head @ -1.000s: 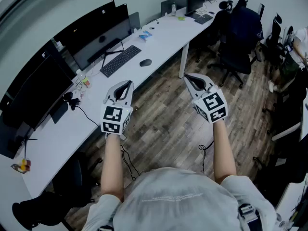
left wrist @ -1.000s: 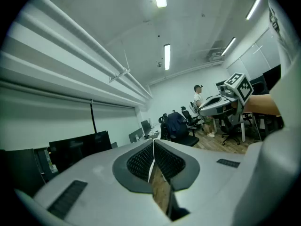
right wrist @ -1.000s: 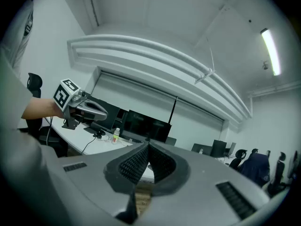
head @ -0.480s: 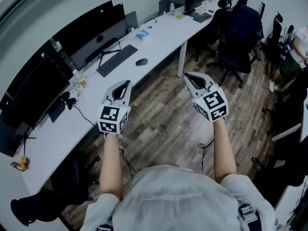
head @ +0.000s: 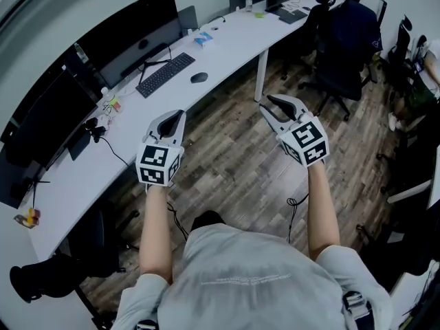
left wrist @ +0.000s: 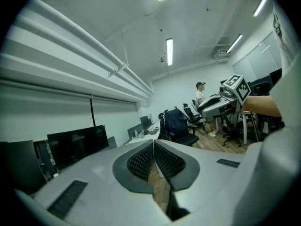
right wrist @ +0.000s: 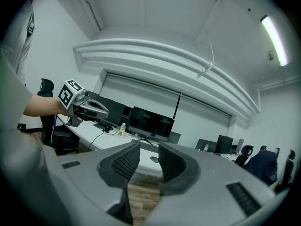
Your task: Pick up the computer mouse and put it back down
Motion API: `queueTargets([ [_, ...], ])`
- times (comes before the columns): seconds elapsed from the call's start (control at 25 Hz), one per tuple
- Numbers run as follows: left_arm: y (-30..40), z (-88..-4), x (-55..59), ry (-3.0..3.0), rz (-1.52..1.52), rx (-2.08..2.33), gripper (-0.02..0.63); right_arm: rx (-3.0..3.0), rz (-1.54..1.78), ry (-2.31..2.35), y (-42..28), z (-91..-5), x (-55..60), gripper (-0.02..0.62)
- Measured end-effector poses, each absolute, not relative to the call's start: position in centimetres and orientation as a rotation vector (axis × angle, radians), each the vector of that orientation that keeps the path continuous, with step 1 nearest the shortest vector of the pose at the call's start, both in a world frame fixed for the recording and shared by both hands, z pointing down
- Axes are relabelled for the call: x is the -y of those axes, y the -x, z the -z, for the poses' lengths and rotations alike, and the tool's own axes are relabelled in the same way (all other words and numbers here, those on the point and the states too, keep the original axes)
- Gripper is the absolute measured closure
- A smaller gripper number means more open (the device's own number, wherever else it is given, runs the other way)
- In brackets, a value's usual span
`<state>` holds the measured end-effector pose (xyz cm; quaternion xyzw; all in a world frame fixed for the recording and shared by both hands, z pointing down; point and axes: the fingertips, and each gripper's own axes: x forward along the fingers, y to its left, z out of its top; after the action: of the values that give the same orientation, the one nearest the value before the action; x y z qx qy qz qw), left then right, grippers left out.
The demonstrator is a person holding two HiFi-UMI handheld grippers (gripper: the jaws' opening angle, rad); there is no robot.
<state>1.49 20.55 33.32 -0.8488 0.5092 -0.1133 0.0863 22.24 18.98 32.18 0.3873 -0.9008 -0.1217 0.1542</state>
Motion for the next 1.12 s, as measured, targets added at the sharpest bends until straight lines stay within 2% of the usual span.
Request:
queueTargets([
  [0.16, -1.5, -34.1, -20.2, 2.533, 0.364, -1.542, 0.592, 2.589, 0.327, -1.083, -22.7, -33.0, -18.5, 0.439],
  [0.56, 0.4, -36.3, -16.3, 2.549, 0.376, -1.587, 0.592, 2.571, 0.302, -1.040, -20.9, -34.9, -13.9, 0.428],
  [1.12, 10.0, -39.1, 1.8, 2.512, 0.442, -1.676, 0.592, 2.502, 0.301, -0.925, -12.0, -36.5, 4.6, 0.405],
])
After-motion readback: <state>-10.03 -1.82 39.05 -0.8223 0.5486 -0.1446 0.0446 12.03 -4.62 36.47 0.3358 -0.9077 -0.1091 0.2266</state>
